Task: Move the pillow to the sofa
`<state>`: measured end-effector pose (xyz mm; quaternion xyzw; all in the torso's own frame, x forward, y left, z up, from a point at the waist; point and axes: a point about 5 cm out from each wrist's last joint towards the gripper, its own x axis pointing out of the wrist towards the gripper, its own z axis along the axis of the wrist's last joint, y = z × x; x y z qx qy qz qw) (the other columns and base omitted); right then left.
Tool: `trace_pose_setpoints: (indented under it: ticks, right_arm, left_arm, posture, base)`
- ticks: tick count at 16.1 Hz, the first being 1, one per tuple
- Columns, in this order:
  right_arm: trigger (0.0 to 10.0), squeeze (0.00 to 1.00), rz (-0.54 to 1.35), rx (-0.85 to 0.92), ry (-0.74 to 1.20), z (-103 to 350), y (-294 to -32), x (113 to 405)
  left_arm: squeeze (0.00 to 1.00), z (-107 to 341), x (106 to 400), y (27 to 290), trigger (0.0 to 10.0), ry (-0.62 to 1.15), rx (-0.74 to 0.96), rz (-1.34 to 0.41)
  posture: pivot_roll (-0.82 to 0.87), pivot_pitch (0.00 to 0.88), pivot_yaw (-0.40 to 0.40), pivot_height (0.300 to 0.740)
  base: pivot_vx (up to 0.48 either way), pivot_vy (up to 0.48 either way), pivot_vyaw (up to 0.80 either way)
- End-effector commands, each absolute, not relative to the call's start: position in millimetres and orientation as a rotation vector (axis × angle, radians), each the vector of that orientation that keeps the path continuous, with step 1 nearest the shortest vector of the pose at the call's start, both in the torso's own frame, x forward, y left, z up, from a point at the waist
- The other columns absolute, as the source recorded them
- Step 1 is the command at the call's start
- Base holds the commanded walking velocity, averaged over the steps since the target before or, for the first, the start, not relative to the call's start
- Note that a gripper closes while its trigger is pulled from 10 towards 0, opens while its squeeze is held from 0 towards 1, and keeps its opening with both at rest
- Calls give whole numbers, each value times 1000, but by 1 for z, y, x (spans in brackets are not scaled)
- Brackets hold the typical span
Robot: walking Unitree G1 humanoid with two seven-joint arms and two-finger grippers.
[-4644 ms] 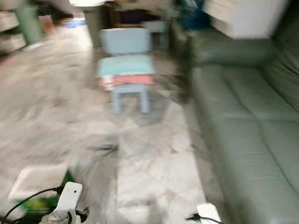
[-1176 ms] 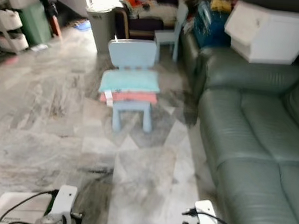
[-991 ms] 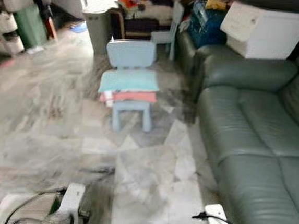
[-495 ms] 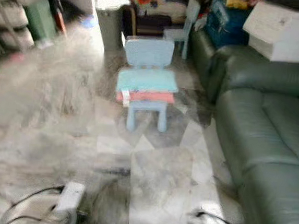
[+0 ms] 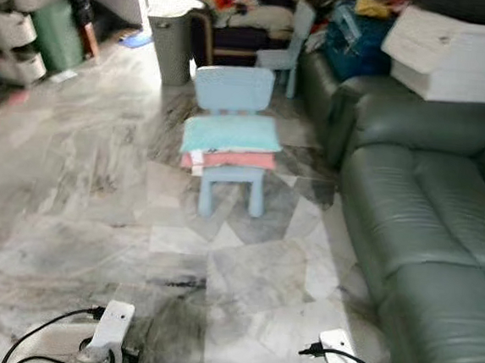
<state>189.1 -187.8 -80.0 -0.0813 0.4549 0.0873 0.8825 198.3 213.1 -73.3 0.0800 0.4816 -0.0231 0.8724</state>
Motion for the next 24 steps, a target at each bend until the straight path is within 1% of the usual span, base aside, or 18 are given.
trace_pose_setpoints:
  ticks: [1,18,24]
  right_arm:
    - [10000,0,192,-181,931,-78,-186,194]
    - [10000,0,213,-198,932,-78,-183,193]
    - [10000,0,219,-203,932,-79,-182,193]
  left_arm:
    - [0,-72,200,216,10000,1001,168,-39]
    - [0,-73,198,214,10000,1014,170,-63]
    - [0,-73,197,215,10000,1014,175,-67]
  posture:
    - [-34,0,56,740]
    - [-33,0,59,740]
    - [-33,0,61,740]
  base:
    - [442,0,0]
    - [435,0,0]
    - [328,347,0]
